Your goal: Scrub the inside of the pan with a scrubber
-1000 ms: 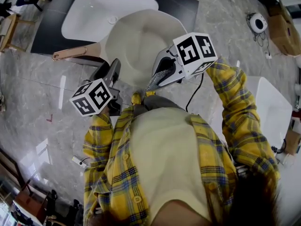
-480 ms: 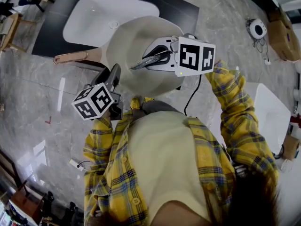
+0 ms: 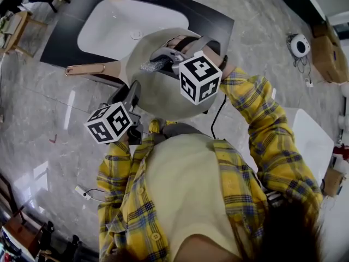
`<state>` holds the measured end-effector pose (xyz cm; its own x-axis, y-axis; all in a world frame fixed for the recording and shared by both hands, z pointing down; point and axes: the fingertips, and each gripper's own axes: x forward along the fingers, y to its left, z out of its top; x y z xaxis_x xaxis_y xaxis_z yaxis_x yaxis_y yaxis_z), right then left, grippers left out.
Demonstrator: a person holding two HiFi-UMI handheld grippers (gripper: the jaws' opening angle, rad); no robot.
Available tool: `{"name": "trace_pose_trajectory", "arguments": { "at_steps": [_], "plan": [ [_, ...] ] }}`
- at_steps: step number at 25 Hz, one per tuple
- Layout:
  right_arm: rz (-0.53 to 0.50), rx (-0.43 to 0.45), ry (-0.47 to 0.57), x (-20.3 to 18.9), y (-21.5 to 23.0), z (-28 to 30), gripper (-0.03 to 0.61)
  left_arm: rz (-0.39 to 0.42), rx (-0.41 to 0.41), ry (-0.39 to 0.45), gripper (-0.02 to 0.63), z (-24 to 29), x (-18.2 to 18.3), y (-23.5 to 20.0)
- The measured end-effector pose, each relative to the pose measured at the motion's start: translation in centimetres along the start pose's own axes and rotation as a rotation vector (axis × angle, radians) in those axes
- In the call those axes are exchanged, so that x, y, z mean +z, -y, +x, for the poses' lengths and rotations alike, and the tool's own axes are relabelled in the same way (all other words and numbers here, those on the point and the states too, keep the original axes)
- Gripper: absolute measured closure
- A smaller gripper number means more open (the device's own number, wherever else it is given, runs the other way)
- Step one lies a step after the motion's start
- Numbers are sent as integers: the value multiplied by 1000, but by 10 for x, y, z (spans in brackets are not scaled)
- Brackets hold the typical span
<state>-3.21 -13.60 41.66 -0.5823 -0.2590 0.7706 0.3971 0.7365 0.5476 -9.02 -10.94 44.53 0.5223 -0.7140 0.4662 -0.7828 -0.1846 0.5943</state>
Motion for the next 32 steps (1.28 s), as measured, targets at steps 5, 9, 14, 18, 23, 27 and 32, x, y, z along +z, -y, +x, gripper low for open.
{"name": "trace_pose_trajectory", "arguments": {
  "at_steps": [5,9,14,18,23,27,32],
  "plan": [
    [-204,-82,-92,-12,18,8,495,-7,9,4,497,0,1,2],
    [-315,-115,-148,-19,22,18,495,-18,7,10,499,0,1,0],
    [-362,-161,-186,-26,28,29,495,-25,6,16,499,0,2,-2],
    [-369,-124,-241,-40,21,38,495,-30,10,18,500,0,3,-2],
    [-309,-79,-337,-66,13,38,495,-36,8,23,500,-1,2,-3],
    [-266,-55,-381,-75,8,34,495,-34,6,21,500,-2,2,-3],
    [-251,-1,-437,-83,-7,31,495,-31,6,23,500,-2,1,-3]
  ]
}}
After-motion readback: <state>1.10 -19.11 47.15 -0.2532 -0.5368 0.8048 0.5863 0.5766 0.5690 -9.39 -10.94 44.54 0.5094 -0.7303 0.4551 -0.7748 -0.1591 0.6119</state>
